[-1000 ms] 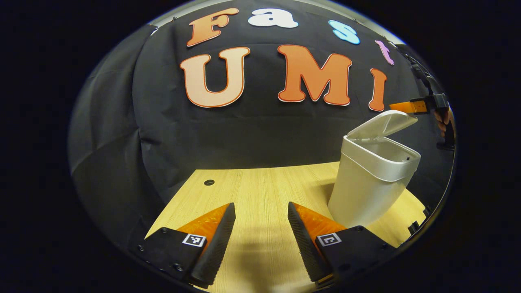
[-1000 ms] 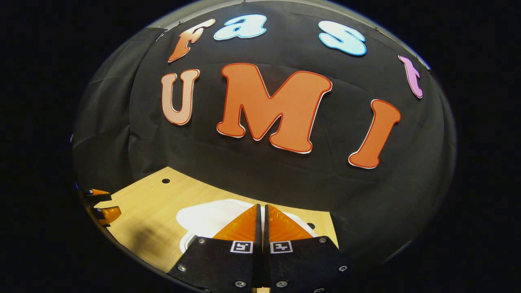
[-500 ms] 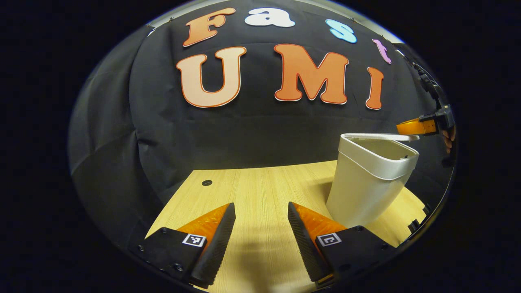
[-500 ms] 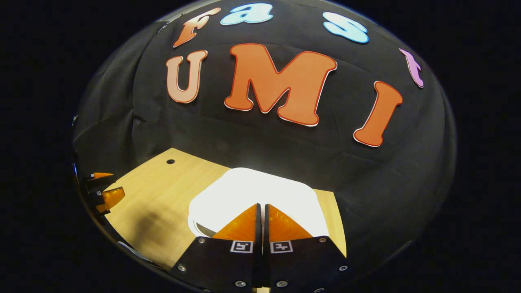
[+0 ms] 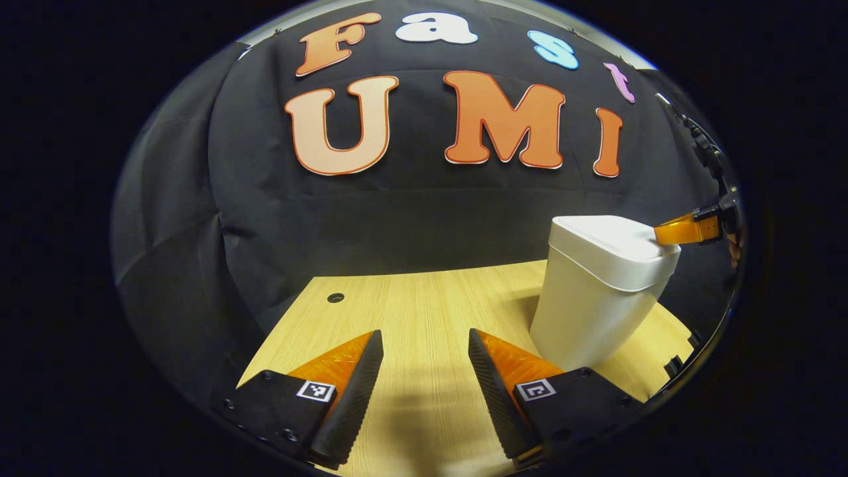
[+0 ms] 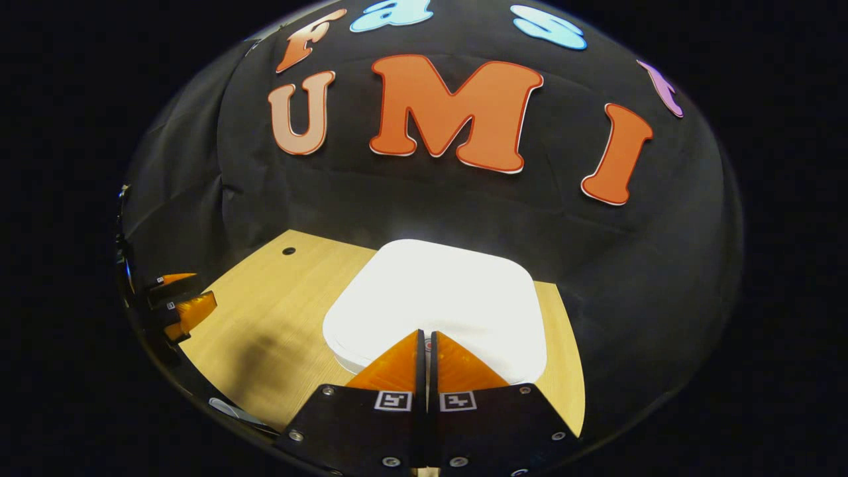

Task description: Press the lid of the desktop garbage bin to open it, pick up the crumpled paper on the desktop and throw it into the bin, then pick up the pop can on the desktop and drop it into the bin, and finally close the garbage bin lid.

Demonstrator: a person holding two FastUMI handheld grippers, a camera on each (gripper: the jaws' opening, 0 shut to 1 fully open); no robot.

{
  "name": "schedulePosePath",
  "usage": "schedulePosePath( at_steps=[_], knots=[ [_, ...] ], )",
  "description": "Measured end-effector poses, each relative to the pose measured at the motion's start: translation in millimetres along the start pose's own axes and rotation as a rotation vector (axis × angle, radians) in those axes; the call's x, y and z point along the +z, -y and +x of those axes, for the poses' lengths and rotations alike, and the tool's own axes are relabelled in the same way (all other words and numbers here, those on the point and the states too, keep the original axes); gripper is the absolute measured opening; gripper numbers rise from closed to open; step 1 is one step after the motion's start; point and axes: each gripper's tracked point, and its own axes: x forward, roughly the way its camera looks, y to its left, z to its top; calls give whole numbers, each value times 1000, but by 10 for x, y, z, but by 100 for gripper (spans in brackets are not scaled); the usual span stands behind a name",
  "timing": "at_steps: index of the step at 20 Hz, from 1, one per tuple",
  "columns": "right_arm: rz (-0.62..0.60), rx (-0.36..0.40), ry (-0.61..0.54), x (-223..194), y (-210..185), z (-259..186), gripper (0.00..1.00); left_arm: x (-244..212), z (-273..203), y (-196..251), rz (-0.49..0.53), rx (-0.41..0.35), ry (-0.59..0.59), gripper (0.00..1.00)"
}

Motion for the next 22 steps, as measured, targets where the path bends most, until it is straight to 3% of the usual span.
schedulePosePath(
  at_steps=[2, 7, 15, 17, 22],
  knots=[
    [-20, -5, -3, -22, 20, -18, 1, -5, -15, 12, -1, 4, -12, 82],
    [104, -17, -12, -44, 7, -24, 1, 0, 0, 23, -1, 0, -9, 82],
    [70, -11, 63, 37, 17, -48, 2, 304, -30, 41, 5, -22, 41, 84],
    [68, 8, 123, 151, -77, -158, 12, 430, -49, 24, 5, -23, 64, 84],
    [17, 13, 322, 571, -231, -313, 51, 715, -114, -16, -13, -19, 112, 82]
  ],
)
